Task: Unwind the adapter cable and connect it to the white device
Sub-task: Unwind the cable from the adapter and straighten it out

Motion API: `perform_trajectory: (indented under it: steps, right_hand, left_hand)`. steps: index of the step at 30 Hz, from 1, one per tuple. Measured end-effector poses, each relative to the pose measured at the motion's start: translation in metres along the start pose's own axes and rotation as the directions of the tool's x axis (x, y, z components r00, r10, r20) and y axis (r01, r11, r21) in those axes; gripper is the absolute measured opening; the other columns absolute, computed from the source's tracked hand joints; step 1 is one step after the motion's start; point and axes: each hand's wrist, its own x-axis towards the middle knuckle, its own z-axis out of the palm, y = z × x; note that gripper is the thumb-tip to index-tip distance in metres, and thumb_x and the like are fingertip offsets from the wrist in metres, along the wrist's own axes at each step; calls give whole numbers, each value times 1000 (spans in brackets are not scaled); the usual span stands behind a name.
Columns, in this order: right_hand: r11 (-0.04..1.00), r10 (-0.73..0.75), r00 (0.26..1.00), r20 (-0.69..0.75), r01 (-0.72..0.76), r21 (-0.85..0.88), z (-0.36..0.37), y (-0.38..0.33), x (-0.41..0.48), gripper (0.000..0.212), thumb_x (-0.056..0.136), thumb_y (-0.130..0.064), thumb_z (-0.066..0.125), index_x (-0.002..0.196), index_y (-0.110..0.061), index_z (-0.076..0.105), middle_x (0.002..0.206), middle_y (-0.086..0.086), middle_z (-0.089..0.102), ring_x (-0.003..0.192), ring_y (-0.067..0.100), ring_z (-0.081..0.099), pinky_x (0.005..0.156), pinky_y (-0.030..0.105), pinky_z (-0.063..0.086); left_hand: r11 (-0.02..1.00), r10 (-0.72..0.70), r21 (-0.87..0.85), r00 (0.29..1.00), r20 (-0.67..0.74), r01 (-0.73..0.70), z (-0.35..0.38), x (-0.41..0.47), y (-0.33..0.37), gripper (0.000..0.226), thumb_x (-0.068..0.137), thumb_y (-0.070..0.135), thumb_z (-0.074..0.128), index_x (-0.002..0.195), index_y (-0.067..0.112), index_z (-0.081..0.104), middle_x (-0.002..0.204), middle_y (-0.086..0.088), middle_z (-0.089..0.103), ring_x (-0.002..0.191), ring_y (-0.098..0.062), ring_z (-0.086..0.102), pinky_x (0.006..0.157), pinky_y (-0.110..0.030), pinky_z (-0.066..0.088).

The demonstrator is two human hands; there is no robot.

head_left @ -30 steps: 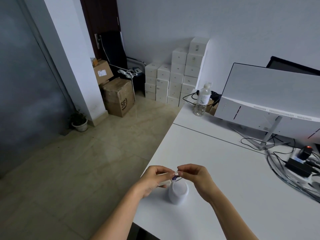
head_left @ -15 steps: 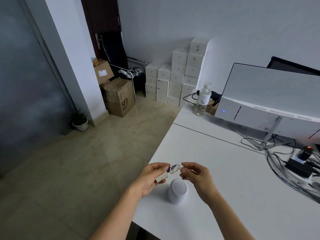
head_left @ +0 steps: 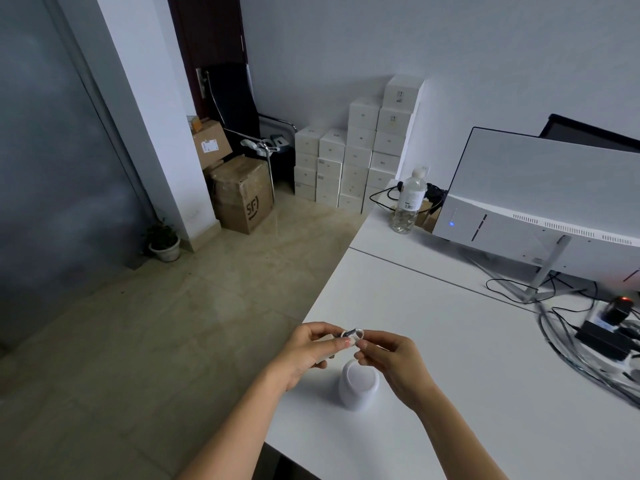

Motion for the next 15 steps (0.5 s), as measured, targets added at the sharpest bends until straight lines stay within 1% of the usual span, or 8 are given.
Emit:
perform_trajectory:
  steps: [3, 5, 9, 12, 13, 15]
  right_hand:
    - [999, 33, 999, 2, -33, 29, -2, 2, 0, 18, 82, -3, 64, 97, 6, 69, 80, 15, 69, 65, 18, 68, 65, 23, 56]
    - [996, 60, 998, 5, -60, 64, -4, 2, 0, 17, 82, -6, 65, 93, 6, 69, 77, 13, 70, 66, 19, 69, 65, 23, 56]
    - [989, 91, 996, -7, -89, 118, -3, 1, 0, 10, 82, -3, 63, 84, 6, 68, 71, 15, 69, 61, 17, 69, 61, 21, 57]
    - [996, 70, 997, -44, -68, 59, -1, 0, 0, 12, 81, -5, 66, 81, 6, 65, 63, 14, 69, 58, 18, 69, 59, 22, 57]
    - [998, 57, 997, -55, -56, 27, -1, 0, 0, 14, 80, -7, 68, 82, 6, 64, 61, 14, 69, 56, 20, 68, 58, 23, 57]
    - [999, 36, 997, -69, -38, -19, 1, -1, 0, 19, 79, -10, 69, 82, 7, 62, 57, 13, 67, 52, 21, 66, 57, 24, 56]
  left_hand:
    - [999, 17, 37, 1000, -3, -17, -1, -1, 1, 18, 73, 25, 76, 89, 17, 74, 74, 10, 64, 62, -9, 52, 56, -20, 42]
    - [999, 14, 46, 1000, 5, -14, -1, -1, 0, 22, 74, 26, 76, 93, 15, 73, 76, 10, 66, 62, -8, 53, 56, -19, 43]
    - [998, 1, 59, 1000, 21, -3, 1, -1, -1, 18, 72, 28, 77, 88, 21, 74, 78, 16, 68, 62, -6, 54, 58, -20, 44]
    - [996, 11, 85, 1000, 21, -13, 1, -1, -2, 16, 70, 26, 79, 84, 23, 72, 81, 16, 68, 60, 1, 55, 59, -21, 43]
    - [996, 14, 89, 1000, 17, -16, 1, -1, -2, 16, 70, 25, 79, 84, 23, 72, 82, 16, 68, 59, 0, 55, 59, -21, 43]
    - [997, 13, 80, 1000, 7, -13, 1, -1, -2, 16, 70, 25, 79, 84, 22, 72, 83, 14, 68, 61, -6, 53, 58, -20, 42]
